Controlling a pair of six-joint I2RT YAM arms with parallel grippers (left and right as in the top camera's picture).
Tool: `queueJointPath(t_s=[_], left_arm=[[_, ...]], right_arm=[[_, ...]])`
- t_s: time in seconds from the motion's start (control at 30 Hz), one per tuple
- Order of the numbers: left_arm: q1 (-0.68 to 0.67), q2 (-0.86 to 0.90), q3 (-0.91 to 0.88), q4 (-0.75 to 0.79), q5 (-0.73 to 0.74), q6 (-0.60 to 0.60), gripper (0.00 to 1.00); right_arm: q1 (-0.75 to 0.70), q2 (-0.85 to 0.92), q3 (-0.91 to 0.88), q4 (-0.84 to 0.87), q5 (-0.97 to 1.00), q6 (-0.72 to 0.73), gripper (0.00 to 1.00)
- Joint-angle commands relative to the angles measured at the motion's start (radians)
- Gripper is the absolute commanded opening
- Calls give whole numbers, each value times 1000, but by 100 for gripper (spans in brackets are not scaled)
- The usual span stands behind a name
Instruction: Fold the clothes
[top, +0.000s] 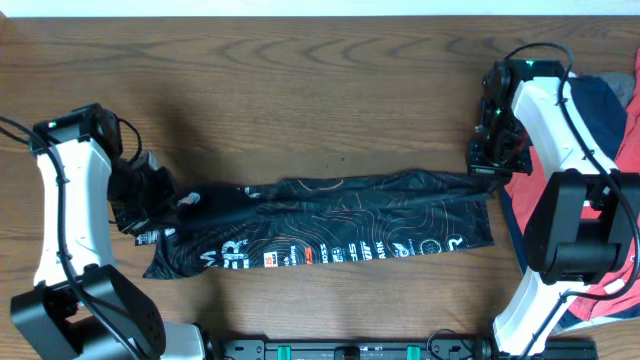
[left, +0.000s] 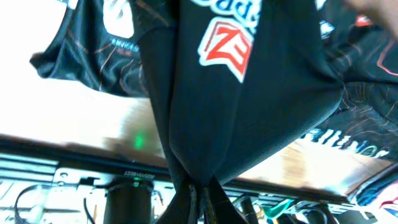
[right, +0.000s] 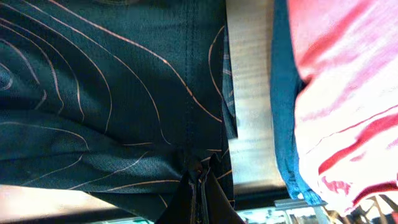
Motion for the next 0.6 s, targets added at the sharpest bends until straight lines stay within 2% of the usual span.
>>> queueJointPath(t_s=[0.0, 0.1, 0.27, 0.47, 0.57], left_arm=[[3, -4, -35, -5, -106, -29, 6], [2, -3, -74, 7, -188, -102, 6], [2, -3, -133, 25, -189, -117, 6], [2, -3, -145, 29, -190, -120, 6], [2, -3, -145, 32, -206, -120, 7]], right_arm=[[-2, -8, -66, 2, 7, -42, 1], [-3, -8, -134, 51, 7, -41, 1], [-3, -8, -199, 114, 6, -40, 3], [-3, -8, -207, 72, 6, -42, 7], [-4, -8, -211, 36, 45, -42, 14]])
